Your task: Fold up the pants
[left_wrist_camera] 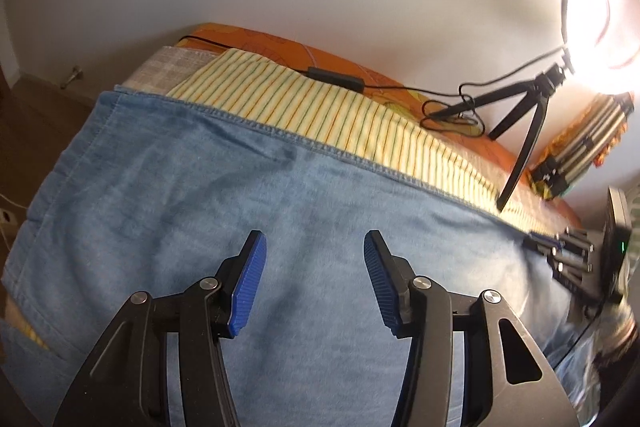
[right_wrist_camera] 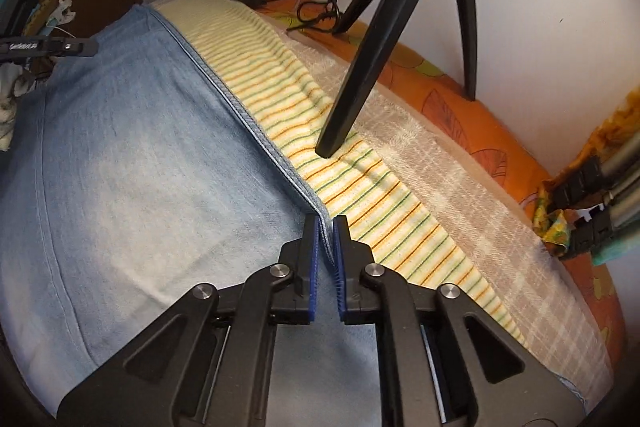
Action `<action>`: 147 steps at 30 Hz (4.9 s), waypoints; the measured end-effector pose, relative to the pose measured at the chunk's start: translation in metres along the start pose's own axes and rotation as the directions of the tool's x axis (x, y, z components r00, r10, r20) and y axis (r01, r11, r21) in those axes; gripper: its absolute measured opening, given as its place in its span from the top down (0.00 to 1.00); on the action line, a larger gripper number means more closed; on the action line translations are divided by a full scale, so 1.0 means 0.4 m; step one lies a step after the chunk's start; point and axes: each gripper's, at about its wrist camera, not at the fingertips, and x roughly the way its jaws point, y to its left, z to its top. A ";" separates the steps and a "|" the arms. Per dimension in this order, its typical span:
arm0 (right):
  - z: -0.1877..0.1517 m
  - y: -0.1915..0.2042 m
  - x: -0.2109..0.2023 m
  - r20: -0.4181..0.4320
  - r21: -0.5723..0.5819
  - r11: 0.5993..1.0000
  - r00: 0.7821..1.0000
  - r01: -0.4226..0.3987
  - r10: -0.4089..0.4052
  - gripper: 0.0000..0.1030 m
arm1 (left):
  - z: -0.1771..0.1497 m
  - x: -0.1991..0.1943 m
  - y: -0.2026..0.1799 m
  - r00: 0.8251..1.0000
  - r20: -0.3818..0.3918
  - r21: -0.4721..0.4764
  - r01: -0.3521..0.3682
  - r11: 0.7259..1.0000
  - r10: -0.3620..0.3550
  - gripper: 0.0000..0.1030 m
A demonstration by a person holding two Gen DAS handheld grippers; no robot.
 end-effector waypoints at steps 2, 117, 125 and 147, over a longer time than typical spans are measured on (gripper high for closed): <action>-0.012 0.012 -0.045 0.028 -0.001 1.000 1.000 0.012 -0.012 0.94 | 0.018 0.008 -0.006 1.000 0.000 -0.022 0.007 1.000 -0.007 0.44; -0.550 0.522 -0.432 0.007 -0.124 0.986 0.993 0.114 -0.114 0.94 | -0.576 -0.413 0.167 0.971 0.211 -0.100 -0.093 0.991 0.112 0.94; -0.552 0.506 -0.398 -0.012 -0.087 0.990 0.993 0.114 -0.116 0.94 | -0.512 -0.452 0.156 0.960 0.245 -0.030 -0.130 0.991 0.134 0.45; -0.552 0.498 -0.407 0.012 -0.060 0.991 0.993 0.119 -0.119 0.94 | -0.336 -0.239 0.210 0.952 0.099 0.062 -0.297 0.953 0.291 0.90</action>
